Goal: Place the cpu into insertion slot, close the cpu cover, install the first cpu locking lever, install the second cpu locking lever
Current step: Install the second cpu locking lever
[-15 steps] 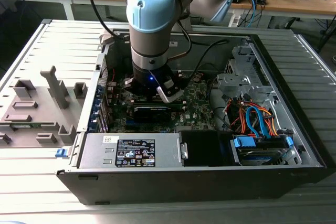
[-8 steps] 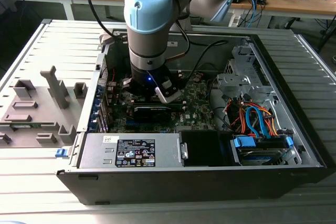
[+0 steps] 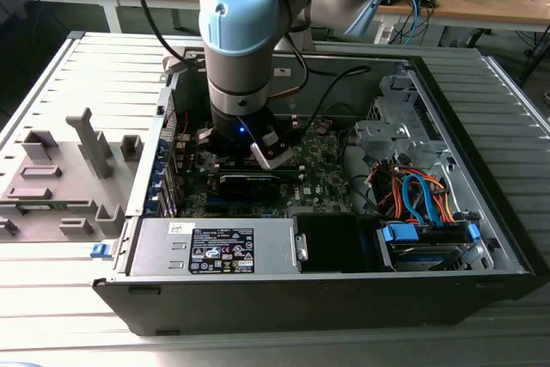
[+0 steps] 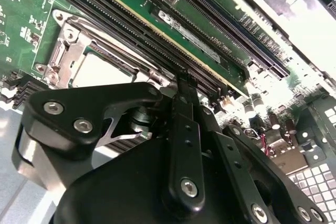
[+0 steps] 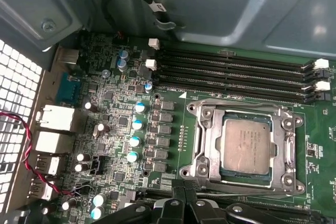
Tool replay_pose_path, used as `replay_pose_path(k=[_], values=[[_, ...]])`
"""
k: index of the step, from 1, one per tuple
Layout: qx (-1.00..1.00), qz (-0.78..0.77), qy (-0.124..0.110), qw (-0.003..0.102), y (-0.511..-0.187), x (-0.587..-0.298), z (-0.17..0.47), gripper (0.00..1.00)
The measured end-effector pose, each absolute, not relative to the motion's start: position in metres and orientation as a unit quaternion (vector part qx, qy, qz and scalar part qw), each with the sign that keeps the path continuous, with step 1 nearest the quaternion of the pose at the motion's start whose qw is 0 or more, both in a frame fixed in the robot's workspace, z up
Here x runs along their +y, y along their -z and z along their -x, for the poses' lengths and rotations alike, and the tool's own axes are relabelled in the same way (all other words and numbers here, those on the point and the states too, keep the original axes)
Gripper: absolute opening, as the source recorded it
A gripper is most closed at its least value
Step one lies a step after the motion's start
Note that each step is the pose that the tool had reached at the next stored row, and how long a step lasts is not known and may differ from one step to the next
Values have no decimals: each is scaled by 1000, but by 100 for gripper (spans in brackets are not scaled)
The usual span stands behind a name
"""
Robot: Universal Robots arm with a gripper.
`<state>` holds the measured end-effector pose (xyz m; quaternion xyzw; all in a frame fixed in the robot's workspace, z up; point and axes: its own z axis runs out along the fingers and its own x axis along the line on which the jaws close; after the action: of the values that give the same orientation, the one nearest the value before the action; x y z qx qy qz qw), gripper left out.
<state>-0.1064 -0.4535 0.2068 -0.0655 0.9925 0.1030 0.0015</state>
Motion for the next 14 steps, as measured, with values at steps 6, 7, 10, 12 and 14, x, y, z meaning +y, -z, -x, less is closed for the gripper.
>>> replay_pose_path(k=[6, 7, 10, 12, 14], values=[[992, 66, -103, 2, -205, -451, 107, 11], [992, 66, -103, 2, -205, -450, 107, 11], [992, 66, -103, 2, -204, -448, 107, 11], [992, 66, -103, 1, -204, -446, 107, 11], [992, 66, -103, 2, -203, -444, 107, 11]])
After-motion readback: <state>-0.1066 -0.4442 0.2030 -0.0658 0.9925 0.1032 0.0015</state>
